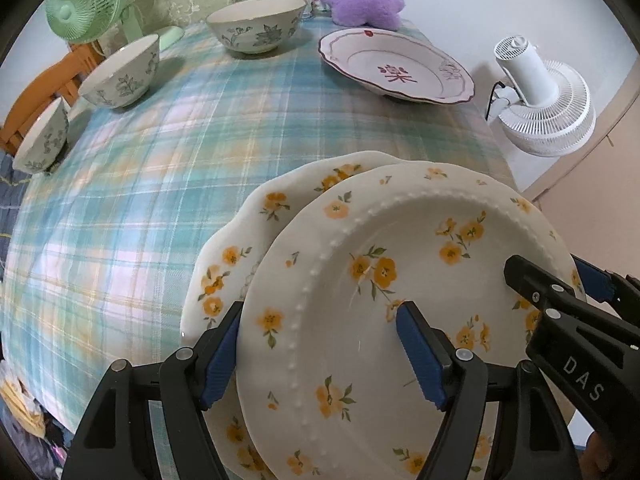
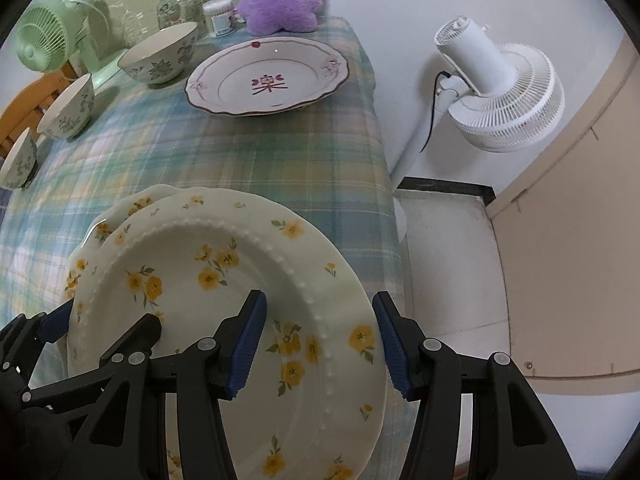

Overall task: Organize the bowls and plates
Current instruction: 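Lower the dotted-rim plate onto the yellow-flowered plate and open the left tool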

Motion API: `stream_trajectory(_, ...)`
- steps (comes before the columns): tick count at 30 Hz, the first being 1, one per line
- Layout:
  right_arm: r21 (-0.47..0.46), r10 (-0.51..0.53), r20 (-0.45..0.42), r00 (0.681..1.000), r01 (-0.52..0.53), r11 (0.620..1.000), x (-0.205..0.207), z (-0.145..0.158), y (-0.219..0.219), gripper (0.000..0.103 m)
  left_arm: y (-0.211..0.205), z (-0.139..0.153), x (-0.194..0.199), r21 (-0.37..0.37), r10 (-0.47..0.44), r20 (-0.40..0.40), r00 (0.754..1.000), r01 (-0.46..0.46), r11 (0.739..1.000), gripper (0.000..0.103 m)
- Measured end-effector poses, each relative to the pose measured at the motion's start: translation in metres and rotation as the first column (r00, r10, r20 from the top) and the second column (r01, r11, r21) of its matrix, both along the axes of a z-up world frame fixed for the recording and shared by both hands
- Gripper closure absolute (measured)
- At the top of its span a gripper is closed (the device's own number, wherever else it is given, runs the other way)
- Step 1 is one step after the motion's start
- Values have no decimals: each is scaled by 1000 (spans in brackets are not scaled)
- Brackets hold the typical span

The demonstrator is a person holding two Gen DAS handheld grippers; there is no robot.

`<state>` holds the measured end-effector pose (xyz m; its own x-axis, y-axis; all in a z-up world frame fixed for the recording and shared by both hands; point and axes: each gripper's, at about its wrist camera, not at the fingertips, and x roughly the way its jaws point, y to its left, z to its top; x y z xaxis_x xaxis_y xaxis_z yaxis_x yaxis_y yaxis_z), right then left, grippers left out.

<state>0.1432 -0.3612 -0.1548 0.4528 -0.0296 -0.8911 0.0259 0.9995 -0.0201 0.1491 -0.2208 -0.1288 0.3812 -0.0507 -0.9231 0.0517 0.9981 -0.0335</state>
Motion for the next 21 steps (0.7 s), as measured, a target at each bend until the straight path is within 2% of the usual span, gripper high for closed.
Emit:
stream_trajectory(17, 21, -8, 5, 1000, 8, 1000, 5, -4, 1, 45, -4, 0, -1, 46, 49, 39, 998, -50, 998, 22)
stream_trajectory(21, 12, -4, 6, 1000, 4, 1000, 4, -4, 3, 45, -9, -1, 0, 83, 40, 36, 999, -43, 996, 22)
